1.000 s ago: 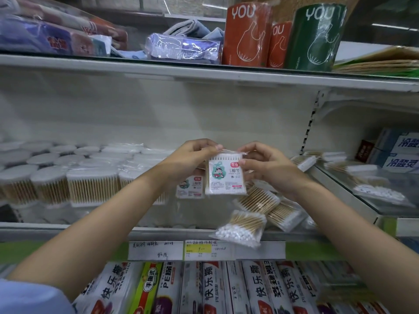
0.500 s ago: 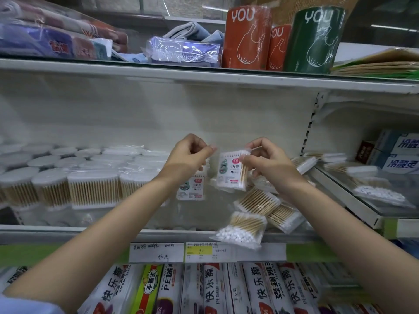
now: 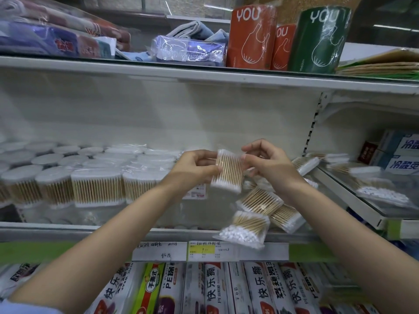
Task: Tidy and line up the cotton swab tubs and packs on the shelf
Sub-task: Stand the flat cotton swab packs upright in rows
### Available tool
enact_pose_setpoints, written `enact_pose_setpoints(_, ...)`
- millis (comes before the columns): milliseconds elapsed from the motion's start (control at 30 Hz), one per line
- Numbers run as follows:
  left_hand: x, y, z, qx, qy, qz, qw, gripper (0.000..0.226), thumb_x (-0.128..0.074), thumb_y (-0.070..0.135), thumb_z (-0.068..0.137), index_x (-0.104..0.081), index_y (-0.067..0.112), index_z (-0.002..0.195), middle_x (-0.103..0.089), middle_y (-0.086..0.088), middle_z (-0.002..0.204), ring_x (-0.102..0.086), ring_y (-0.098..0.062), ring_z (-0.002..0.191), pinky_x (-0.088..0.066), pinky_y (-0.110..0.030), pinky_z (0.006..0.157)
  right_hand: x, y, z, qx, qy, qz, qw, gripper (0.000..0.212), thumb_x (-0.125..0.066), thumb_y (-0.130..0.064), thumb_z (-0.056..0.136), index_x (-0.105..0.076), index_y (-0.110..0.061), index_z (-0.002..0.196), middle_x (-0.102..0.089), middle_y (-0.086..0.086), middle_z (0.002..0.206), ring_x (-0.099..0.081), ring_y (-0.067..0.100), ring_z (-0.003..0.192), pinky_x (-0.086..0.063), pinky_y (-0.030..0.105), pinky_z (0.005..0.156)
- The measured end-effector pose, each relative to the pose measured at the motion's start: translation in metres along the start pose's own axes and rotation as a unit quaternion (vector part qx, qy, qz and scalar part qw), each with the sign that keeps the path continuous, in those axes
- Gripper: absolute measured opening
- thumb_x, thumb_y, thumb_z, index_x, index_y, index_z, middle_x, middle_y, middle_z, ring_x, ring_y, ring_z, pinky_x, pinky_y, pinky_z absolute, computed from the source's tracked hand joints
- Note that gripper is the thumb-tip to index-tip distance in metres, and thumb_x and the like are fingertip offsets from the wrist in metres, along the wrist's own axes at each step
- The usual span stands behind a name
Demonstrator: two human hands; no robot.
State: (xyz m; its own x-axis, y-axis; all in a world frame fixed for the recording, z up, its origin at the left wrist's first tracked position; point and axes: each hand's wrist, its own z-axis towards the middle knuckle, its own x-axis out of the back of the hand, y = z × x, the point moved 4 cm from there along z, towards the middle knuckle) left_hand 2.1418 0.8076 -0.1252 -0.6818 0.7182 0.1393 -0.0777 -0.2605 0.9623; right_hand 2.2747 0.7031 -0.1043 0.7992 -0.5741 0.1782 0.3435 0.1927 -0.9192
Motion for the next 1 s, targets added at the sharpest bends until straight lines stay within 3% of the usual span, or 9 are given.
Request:
enact_pose_setpoints(133, 0.008, -0.009, 0.001, 0.033, 0.000, -0.137, 0.990, 0.017, -0.054, -0.006, 0.087, -0.060, 0.005, 0.098, -0.071, -0.003, 0.082, -0.068, -0.014, 0.074, -0.055, -0.027, 0.078, 0.005, 0.008, 0.001, -0.002, 0.032, -0.042, 0.999, 0.015, -0.066, -0.012, 0.086, -0.057, -0.011, 0.097, -0.057, 0.004, 0.082, -0.052, 0.006, 0.051, -0.041, 0.018, 0.045)
enact_pose_setpoints(233, 0.011, -0.011, 0.003, 0.037, -0.015, -0.208, 0.977, 0.017, -0.051, -0.008, 0.088, -0.060, -0.001, 0.101, -0.071, -0.009, 0.088, -0.070, -0.018, 0.077, -0.056, -0.030, 0.078, 0.003, 0.011, -0.002, -0.021, 0.031, -0.026, 0.999, 0.023, -0.068, -0.019, 0.085, -0.055, -0.012, 0.102, -0.061, 0.006, 0.087, -0.051, 0.007, 0.047, -0.040, 0.021, 0.042)
enact_pose_setpoints(300, 0.011, -0.010, 0.003, 0.031, -0.026, -0.228, 0.973, 0.019, -0.048, -0.009, 0.089, -0.060, -0.003, 0.102, -0.072, -0.009, 0.088, -0.071, -0.018, 0.077, -0.059, -0.028, 0.073, 0.000, 0.011, -0.005, -0.033, 0.017, -0.003, 0.999, 0.026, -0.068, -0.020, 0.085, -0.054, -0.010, 0.105, -0.065, 0.002, 0.077, -0.050, 0.007, 0.043, -0.038, 0.020, 0.039)
enact_pose_setpoints(400, 0.011, -0.007, 0.000, 0.011, -0.042, -0.227, 0.973, 0.022, -0.047, -0.009, 0.089, -0.058, -0.003, 0.108, -0.071, -0.011, 0.091, -0.071, -0.020, 0.080, -0.058, -0.028, 0.072, -0.004, 0.010, -0.007, -0.037, -0.003, 0.023, 0.999, 0.021, -0.066, -0.014, 0.086, -0.055, -0.011, 0.104, -0.062, -0.008, 0.054, -0.047, 0.005, 0.040, -0.034, 0.017, 0.037)
enact_pose_setpoints(667, 0.012, -0.007, -0.006, -0.051, -0.055, -0.213, 0.974, 0.032, -0.047, -0.015, 0.086, -0.058, 0.007, 0.106, -0.073, -0.007, 0.090, -0.071, -0.019, 0.084, -0.058, -0.030, 0.077, -0.007, 0.005, -0.013, -0.024, -0.005, 0.028, 0.999, 0.018, -0.064, -0.007, 0.086, -0.055, -0.020, 0.095, -0.065, -0.004, 0.071, -0.051, 0.005, 0.047, -0.035, 0.015, 0.040)
enact_pose_setpoints(1000, 0.012, -0.005, -0.004, -0.044, -0.047, -0.202, 0.977, 0.028, -0.047, -0.014, 0.087, -0.057, 0.002, 0.109, -0.073, -0.009, 0.091, -0.071, -0.018, 0.082, -0.058, -0.028, 0.075, -0.010, 0.007, -0.014, -0.038, -0.006, 0.049, 0.998, 0.020, -0.061, -0.005, 0.088, -0.057, -0.021, 0.099, -0.065, -0.005, 0.070, -0.049, 0.005, 0.047, -0.035, 0.015, 0.038)
